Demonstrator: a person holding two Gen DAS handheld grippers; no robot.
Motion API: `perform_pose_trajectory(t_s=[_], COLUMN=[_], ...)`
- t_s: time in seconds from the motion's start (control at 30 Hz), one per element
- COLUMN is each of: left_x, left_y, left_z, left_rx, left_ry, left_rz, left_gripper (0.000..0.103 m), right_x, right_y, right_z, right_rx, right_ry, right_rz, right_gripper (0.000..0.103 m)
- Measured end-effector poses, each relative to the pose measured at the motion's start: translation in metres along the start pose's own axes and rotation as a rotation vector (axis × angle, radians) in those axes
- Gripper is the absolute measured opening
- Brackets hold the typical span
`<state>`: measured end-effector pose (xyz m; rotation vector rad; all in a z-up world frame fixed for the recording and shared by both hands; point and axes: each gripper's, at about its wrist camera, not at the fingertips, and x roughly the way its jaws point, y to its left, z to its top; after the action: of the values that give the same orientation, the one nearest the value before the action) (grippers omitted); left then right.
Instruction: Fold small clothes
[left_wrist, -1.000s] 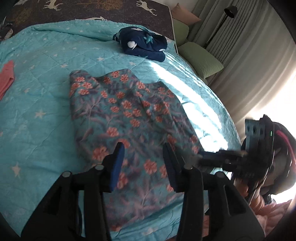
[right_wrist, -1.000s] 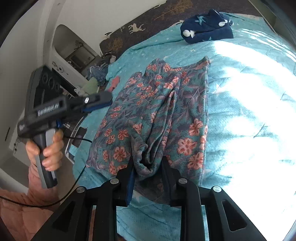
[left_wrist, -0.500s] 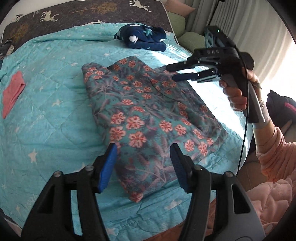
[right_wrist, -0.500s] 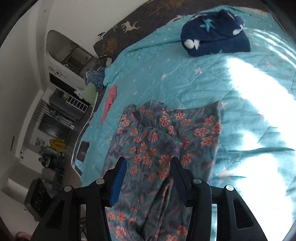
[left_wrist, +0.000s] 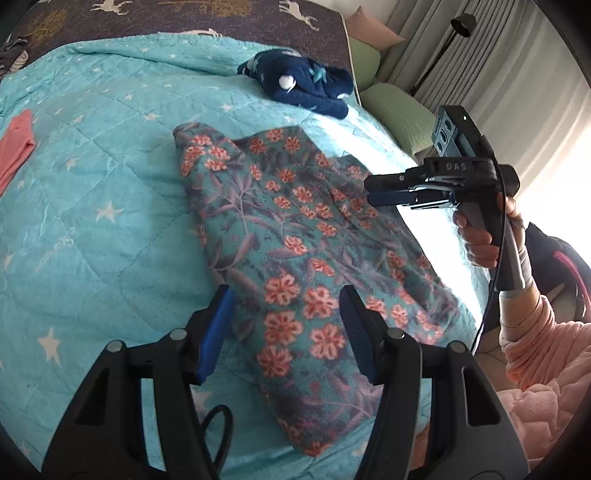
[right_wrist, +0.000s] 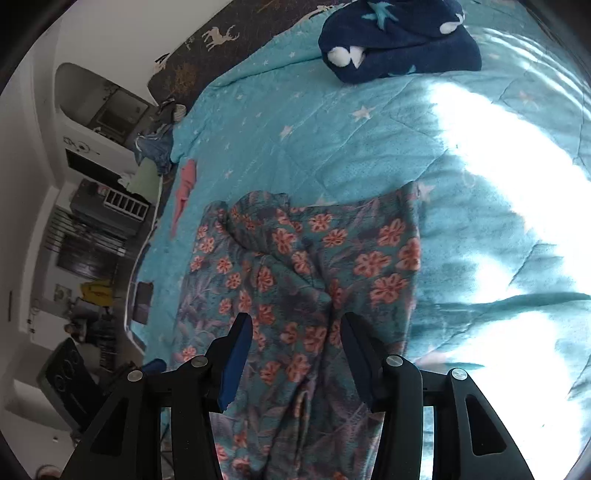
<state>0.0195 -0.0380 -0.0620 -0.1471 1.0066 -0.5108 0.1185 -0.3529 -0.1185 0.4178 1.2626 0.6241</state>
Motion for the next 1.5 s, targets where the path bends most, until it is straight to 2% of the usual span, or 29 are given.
perform_pose_trajectory(t_s=[0.13,0.23,0.33,0.47,0.57,0.73,0.8,0.87,0.97,1.03,1.3,1.5], left_x=[0.018,0.020,0.019,0.019,0.018,0.017,0.016,0.015,0.014,0.012,0.000,-0.016], left_y=[0.006,0.014,0.019,0.018,0.018,0.021,0.022,0.021,0.021,0.022,0.021,0.008], left_z=[-0.002,-0.004,-0.004,-0.004,-0.006,-0.006,-0.008,-0.009,-0.010,-0.011,-0.016,-0.023], left_rx=[0.005,-0.033,-0.060,-0.068,-0.066,-0.075,-0.076,-0.077,-0.078,-0.080,-0.095,-0.049], left_ry=[0.058,0.073,0.074,0.070,0.067,0.064,0.062,0.060,0.056,0.052,0.022,-0.013], left_rz=[0.032,0.004,-0.003,0.001,0.002,-0.005,-0.006,-0.003,0.001,0.002,0.014,0.007], left_gripper=[0.060,0.060,0.061,0.061,0.061,0.061,0.061,0.061,0.061,0.062,0.062,0.062], right_x=[0.022,0.038,0.048,0.052,0.042,0.014,0.004,-0.005,-0.013,-0.016,-0.014,-0.038], right_y=[-0.015,-0.018,-0.016,-0.007,0.003,0.007,0.003,-0.001,-0.006,-0.006,0.008,0.001], right_z=[0.006,0.019,0.036,0.057,0.065,0.066,0.062,0.058,0.048,0.037,-0.010,-0.056], right_rx=[0.064,0.087,0.100,0.117,0.101,0.084,0.075,0.068,0.043,0.021,-0.071,-0.065], right_ry=[0.065,0.090,0.099,0.072,0.018,-0.076,-0.100,-0.122,-0.138,-0.117,-0.016,-0.032], right_rz=[0.120,0.214,0.273,0.389,0.460,0.517,0.480,0.405,0.229,0.153,0.086,0.035], right_gripper=[0.052,0.053,0.055,0.055,0.055,0.055,0.055,0.055,0.055,0.055,0.055,0.058])
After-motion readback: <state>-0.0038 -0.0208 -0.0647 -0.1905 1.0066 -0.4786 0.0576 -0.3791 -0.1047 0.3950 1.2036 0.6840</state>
